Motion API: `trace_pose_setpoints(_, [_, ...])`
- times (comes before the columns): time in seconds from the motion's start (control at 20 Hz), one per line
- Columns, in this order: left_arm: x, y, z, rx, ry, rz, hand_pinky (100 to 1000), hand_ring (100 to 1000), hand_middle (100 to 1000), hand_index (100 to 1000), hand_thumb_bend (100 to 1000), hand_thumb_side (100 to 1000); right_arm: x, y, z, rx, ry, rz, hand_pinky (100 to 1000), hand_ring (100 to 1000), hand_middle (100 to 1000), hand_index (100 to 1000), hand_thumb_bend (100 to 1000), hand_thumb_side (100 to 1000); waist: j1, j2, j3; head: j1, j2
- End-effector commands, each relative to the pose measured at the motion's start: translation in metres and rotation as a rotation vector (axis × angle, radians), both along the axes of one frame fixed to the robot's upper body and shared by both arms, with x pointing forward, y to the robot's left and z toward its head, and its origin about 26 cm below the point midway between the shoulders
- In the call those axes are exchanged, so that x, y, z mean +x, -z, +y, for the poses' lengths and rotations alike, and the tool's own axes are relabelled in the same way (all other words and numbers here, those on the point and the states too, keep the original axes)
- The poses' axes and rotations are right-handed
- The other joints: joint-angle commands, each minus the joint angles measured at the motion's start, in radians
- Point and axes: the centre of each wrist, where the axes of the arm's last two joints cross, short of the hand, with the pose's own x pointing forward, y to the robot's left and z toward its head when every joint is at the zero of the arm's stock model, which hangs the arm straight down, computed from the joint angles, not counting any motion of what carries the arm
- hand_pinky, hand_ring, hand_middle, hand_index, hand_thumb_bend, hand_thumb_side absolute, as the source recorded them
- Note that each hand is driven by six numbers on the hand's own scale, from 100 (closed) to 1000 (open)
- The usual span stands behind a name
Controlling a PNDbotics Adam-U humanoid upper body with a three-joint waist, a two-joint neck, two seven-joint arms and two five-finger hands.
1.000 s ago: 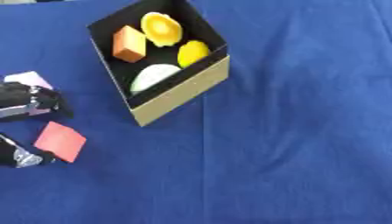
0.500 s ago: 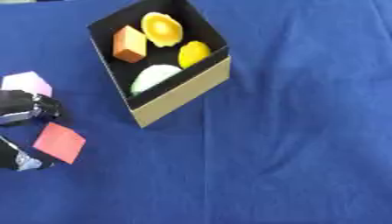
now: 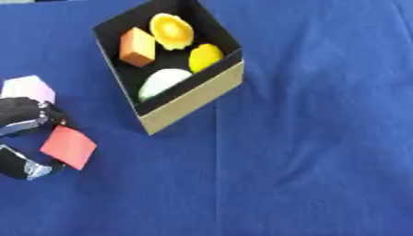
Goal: Pick up objects on the table and place them in the box.
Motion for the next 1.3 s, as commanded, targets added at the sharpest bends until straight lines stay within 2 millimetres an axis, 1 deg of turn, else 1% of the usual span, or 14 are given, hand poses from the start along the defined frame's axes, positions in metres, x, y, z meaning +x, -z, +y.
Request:
trace_pose_setpoints(0.05, [-0.016,-0.033,-0.008,0.004,0.024,-0.085,792,682,601,710,100,216,-0.003,-0.008,-0.002,-0.005,0.010,-0.033,767,687,643,743,226,244,0.001,-0.020,0.003,-0.008,-0.007])
trace_pose_setpoints(0.2, [-0.026,-0.059,-0.021,-0.029,0.066,-0.149,792,684,603,715,100,217,-0.004,-0.009,-0.002,-0.005,0.013,-0.034,767,687,643,743,224,244,0.005,-0.025,0.005,-0.016,-0.004])
trace_pose_setpoints(0.35, [-0.026,-0.085,-0.033,-0.084,0.107,-0.209,791,684,603,717,100,222,-0.003,-0.011,-0.001,-0.016,0.002,-0.029,769,692,647,746,219,247,0.011,-0.035,0.001,-0.014,0.002])
trace_pose_setpoints(0.5, [-0.016,-0.107,-0.044,-0.139,0.130,-0.232,794,689,607,723,100,229,-0.003,-0.012,0.000,-0.028,-0.012,-0.019,771,696,652,749,216,248,0.016,-0.043,-0.005,-0.010,0.006])
trace_pose_setpoints(0.65, [-0.001,-0.122,-0.053,-0.181,0.150,-0.241,793,691,608,727,100,235,-0.002,-0.014,0.001,-0.034,-0.023,-0.015,771,695,652,749,214,248,0.020,-0.048,-0.012,-0.006,0.008])
trace_pose_setpoints(0.8, [0.017,-0.131,-0.058,-0.191,0.144,-0.244,797,695,612,729,100,237,-0.002,-0.015,0.002,-0.039,-0.033,-0.014,771,695,652,749,214,255,0.024,-0.050,-0.019,-0.002,0.007])
trace_pose_setpoints(1.05, [0.044,-0.139,-0.062,-0.181,0.116,-0.249,810,713,630,741,139,244,-0.001,-0.018,0.003,-0.041,-0.042,-0.022,771,695,652,749,218,253,0.031,-0.047,-0.033,0.005,-0.002])
trace_pose_setpoints(1.2, [0.058,-0.139,-0.065,-0.162,0.106,-0.253,815,723,641,746,174,241,0.000,-0.021,0.005,-0.040,-0.057,-0.029,772,696,654,750,218,252,0.034,-0.045,-0.043,0.014,-0.008])
trace_pose_setpoints(1.3, [0.067,-0.136,-0.068,-0.142,0.098,-0.251,818,728,647,747,189,243,0.001,-0.024,0.007,-0.034,-0.073,-0.036,772,697,655,751,217,250,0.036,-0.043,-0.050,0.020,-0.009])
